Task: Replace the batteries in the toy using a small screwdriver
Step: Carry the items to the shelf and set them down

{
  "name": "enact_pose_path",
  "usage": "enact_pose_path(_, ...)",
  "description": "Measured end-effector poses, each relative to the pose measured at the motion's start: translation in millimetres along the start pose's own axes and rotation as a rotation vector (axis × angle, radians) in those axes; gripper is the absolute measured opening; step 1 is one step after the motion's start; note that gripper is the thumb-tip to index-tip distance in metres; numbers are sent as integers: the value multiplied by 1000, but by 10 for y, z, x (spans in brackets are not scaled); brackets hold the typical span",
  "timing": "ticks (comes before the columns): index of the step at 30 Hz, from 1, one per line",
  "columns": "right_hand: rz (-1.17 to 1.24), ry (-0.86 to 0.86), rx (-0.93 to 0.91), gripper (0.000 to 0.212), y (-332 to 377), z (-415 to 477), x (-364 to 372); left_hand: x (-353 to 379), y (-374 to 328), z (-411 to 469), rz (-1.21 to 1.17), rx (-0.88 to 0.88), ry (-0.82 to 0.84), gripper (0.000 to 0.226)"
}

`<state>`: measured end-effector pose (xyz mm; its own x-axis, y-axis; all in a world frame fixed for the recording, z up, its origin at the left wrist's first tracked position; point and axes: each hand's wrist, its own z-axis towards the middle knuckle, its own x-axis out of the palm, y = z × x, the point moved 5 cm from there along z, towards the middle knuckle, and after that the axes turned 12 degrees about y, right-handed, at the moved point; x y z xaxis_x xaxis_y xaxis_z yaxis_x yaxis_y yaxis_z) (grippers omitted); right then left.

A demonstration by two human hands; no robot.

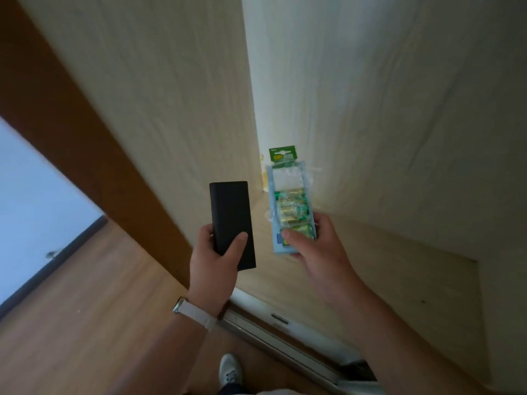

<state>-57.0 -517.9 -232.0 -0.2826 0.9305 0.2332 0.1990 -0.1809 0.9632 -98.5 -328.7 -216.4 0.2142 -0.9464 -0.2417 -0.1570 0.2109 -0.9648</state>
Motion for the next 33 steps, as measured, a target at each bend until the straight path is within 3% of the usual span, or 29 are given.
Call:
enact_pose_path(18,-73,674,142,69,-476,-371,2389,-2049,593,-1542,-127,-104,-674,33)
enact_pose_path(22,-223,750,127,63,-582,-319,2911,-2521,782,-1693,-187,-122,-786,31)
enact_pose_path(26,-128,825,225,71,-678,-156,3454,-2957,916,-1680,-256,-135,-847,29)
enact_pose_path(33,-149,947,245,60,-765,250,4629,-3935,1111,-1576,-270,-156,-985,26)
